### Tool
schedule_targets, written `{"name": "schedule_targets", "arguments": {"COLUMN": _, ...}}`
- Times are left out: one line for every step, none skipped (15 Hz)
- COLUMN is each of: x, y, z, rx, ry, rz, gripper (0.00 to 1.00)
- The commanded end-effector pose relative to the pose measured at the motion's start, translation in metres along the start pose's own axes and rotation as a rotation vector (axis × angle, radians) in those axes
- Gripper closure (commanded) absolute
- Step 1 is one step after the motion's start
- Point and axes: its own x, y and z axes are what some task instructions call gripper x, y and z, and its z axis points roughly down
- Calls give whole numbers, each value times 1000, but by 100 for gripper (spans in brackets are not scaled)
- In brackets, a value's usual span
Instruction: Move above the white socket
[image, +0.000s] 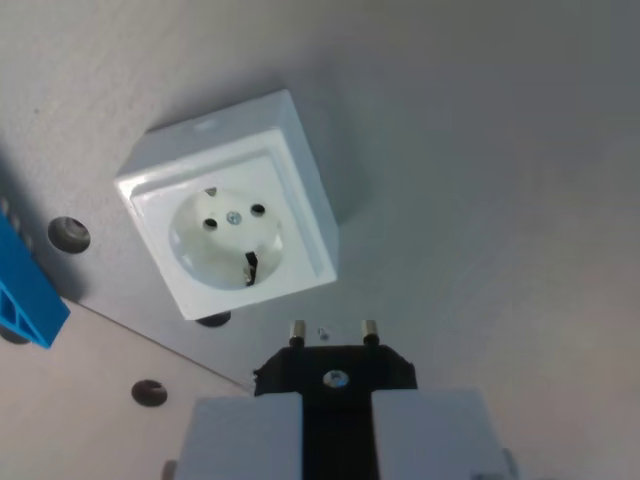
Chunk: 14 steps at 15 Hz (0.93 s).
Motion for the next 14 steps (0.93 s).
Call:
{"name": "schedule_targets", "arguments": {"x": -1, "y": -6, "z": 15, "rx": -62, "ry": 71, "rz": -175, "gripper": 100}}
{"name": "schedule_targets", "arguments": {"x": -2, "y": -8, "z": 19, "rx": -64, "ry": 71, "rz": -183, "gripper": 100}}
{"name": "schedule_targets", "arguments": {"x": -3, "y": -11, "z": 22, "rx": -67, "ry": 73, "rz": -190, "gripper": 100}}
{"name": "schedule_targets", "arguments": {"x": -3, "y": -13, "z": 25, "rx": -70, "ry": 73, "rz": -195, "gripper": 100}}
{"name": "schedule_targets", "arguments": {"x": -4, "y": -15, "z": 28, "rx": -74, "ry": 77, "rz": -203, "gripper": 100}}
{"name": "schedule_targets", "arguments": {"x": -5, "y": -18, "z": 31, "rx": -77, "ry": 79, "rz": -203, "gripper": 100}}
{"name": "schedule_targets", "arguments": {"x": -6, "y": -20, "z": 34, "rx": -80, "ry": 80, "rz": -206, "gripper": 100}}
{"name": "schedule_targets", "arguments": {"x": -6, "y": -22, "z": 37, "rx": -81, "ry": 79, "rz": -208, "gripper": 100}}
{"name": "schedule_targets", "arguments": {"x": -7, "y": -24, "z": 39, "rx": -82, "ry": 78, "rz": -208, "gripper": 100}}
{"name": "schedule_targets", "arguments": {"x": -7, "y": -26, "z": 41, "rx": -82, "ry": 78, "rz": -206, "gripper": 100}}
{"name": "schedule_targets", "arguments": {"x": -7, "y": -27, "z": 43, "rx": -81, "ry": 74, "rz": -207, "gripper": 100}}
{"name": "schedule_targets", "arguments": {"x": -7, "y": -29, "z": 45, "rx": -80, "ry": 72, "rz": -207, "gripper": 100}}
{"name": "schedule_targets", "arguments": {"x": -7, "y": -30, "z": 47, "rx": -78, "ry": 69, "rz": -205, "gripper": 100}}
{"name": "schedule_targets", "arguments": {"x": -7, "y": -31, "z": 48, "rx": -77, "ry": 69, "rz": -202, "gripper": 100}}
